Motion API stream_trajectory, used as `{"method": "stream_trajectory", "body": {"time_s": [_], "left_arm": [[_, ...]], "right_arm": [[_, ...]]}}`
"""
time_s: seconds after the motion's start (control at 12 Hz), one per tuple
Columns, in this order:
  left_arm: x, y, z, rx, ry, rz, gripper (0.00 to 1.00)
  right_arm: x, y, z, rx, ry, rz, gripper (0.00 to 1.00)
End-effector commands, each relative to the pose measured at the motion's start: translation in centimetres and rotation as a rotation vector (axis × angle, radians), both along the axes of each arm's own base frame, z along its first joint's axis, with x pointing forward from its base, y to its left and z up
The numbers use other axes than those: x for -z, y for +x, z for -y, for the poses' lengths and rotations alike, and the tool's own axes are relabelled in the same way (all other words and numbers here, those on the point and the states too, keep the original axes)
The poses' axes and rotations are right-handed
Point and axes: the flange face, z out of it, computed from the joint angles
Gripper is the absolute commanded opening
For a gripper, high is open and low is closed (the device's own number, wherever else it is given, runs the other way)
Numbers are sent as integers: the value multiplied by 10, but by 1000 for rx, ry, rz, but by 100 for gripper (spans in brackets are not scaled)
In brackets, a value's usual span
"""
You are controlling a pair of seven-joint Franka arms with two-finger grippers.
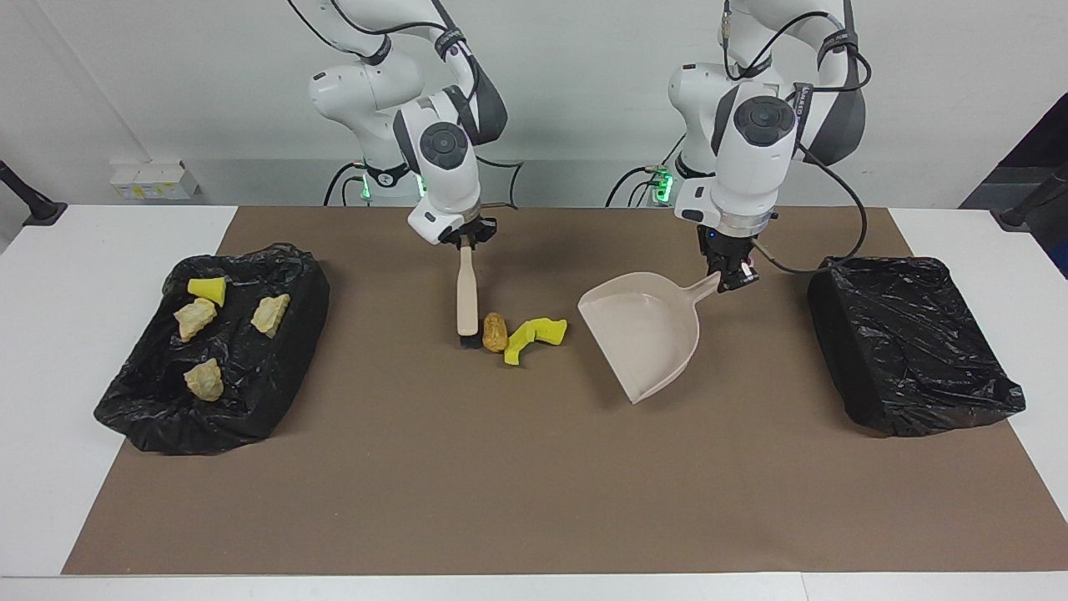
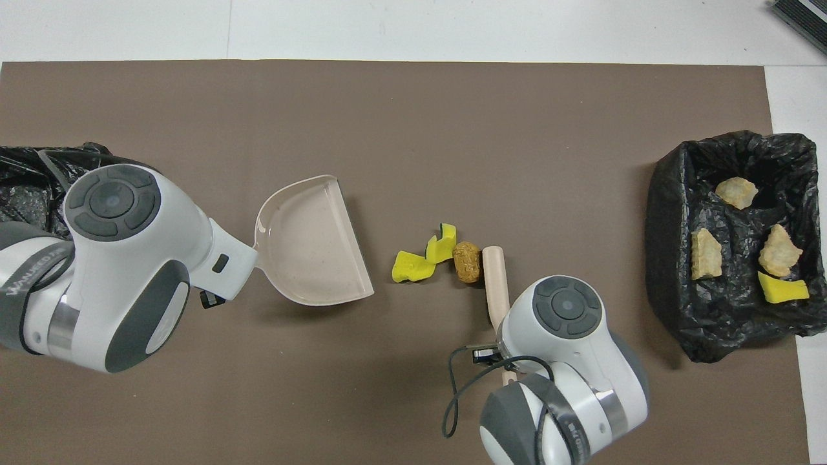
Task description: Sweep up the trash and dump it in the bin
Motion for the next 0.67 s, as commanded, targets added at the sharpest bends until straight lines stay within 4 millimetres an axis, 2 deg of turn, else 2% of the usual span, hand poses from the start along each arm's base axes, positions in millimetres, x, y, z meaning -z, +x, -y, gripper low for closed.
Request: {"method": "stream_trajectory", "body": {"time_s": [0.0,0.08,0.17,0.33,0.58], "left_arm": [[24,-19,-2,39,14,-19,0],[36,-16,4,24,4,-14,0],[37,-13,8,12,-6,12,0],[49,-22,21,26,-2,0,0],[60,-29,24,-1,-1,6,0]], "right_arm": [[20,-2,-23,24,-19,18,0],[28,-4,-36,30,-24,24,0],[35,-3,-44,36,-26,28,0],[39,-2,-69,32,-17,48,0],[28,-12,-123,-13,27,60,0]]}}
